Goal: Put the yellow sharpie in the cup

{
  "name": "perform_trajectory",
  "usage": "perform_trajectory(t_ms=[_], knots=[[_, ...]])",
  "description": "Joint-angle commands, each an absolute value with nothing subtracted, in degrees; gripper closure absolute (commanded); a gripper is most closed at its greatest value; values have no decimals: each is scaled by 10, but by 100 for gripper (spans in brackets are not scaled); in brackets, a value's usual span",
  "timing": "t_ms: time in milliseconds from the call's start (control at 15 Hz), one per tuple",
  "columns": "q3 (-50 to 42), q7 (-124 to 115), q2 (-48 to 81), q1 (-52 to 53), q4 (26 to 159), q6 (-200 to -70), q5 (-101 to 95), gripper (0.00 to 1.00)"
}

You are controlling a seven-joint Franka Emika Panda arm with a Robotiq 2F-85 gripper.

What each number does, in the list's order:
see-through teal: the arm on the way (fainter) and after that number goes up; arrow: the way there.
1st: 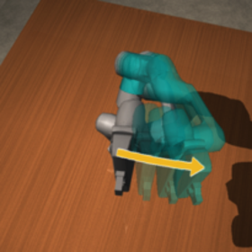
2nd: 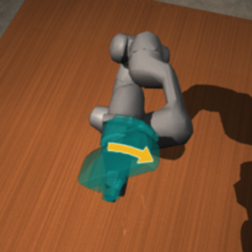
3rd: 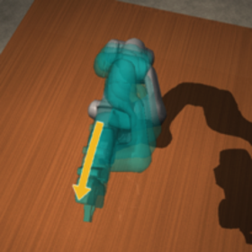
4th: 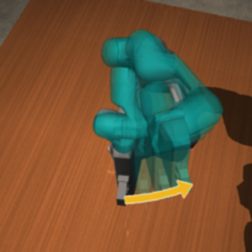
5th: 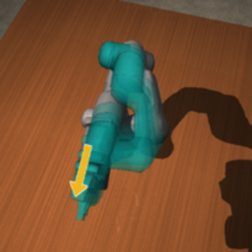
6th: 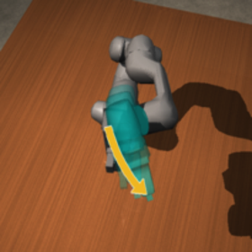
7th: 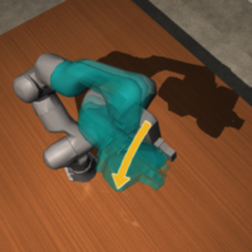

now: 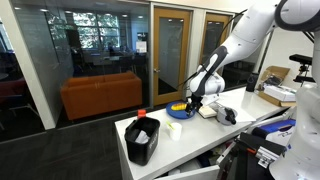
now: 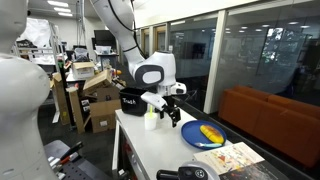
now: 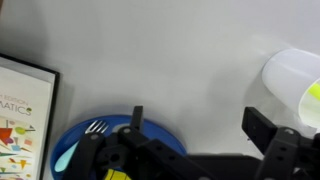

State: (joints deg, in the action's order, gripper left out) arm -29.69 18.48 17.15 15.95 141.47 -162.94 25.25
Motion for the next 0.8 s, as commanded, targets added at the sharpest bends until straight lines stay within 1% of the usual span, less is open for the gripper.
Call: perform_trajectory(t_ms=[0, 67, 133, 467, 533, 733], knots=[[-357, 107, 183, 195, 1377, -1548, 178, 0], [-365, 95, 183, 197, 1368, -1522, 159, 0], [-289, 42, 164, 107, 1363, -1507, 76, 0], [-207, 23, 155, 8, 1323, -1400, -5, 0], [-195, 8, 159, -1, 1335, -1441, -10, 0], [-181, 12, 160, -20, 1325, -1417, -14, 0]])
